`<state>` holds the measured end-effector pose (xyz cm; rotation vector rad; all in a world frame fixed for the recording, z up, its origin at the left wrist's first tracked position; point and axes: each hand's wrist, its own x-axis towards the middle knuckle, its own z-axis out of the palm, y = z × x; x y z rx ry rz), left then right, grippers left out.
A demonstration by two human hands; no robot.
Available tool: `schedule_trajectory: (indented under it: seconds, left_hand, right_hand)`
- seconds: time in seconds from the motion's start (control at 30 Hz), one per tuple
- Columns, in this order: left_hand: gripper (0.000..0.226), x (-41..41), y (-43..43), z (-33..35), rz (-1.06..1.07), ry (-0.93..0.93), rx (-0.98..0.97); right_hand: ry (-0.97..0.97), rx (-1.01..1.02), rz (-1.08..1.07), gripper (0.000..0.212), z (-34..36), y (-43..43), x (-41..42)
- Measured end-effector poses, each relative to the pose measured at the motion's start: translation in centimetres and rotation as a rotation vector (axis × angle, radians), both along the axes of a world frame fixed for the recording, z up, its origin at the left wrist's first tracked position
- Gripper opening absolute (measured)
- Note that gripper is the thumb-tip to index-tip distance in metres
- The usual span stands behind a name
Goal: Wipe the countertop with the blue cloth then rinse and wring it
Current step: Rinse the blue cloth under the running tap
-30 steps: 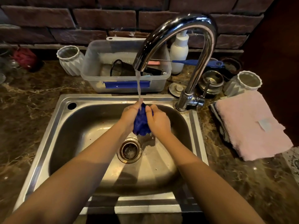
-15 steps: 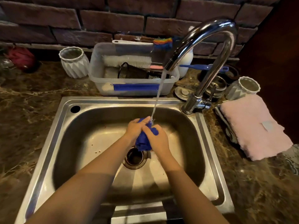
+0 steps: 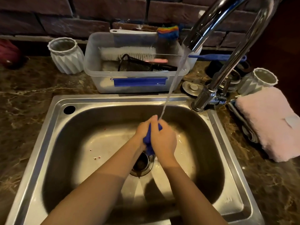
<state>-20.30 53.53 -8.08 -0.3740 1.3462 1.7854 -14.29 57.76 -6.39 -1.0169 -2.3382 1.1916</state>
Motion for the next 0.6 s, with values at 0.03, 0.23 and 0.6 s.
schedule_trajectory:
  seconds: [0.03,0.23,0.6]
  left_hand:
    - [0.023,0.3,0.5,0.0,0.007,-0.015,0.047]
    - [0.026,1.0,1.1,0.7,-0.027,0.192,-0.021]
    - [0.029,3.0,1.0,0.2,0.124,0.084,-0.100]
  right_hand:
    - [0.004,-0.010,-0.052,0.038,0.2,0.8,-0.7]
    - [-0.023,-0.111,-0.137,0.036,-1.4,3.9,-1.7]
    - [-0.053,-0.154,-0.136,0.040,-1.3,3.7,-2.7]
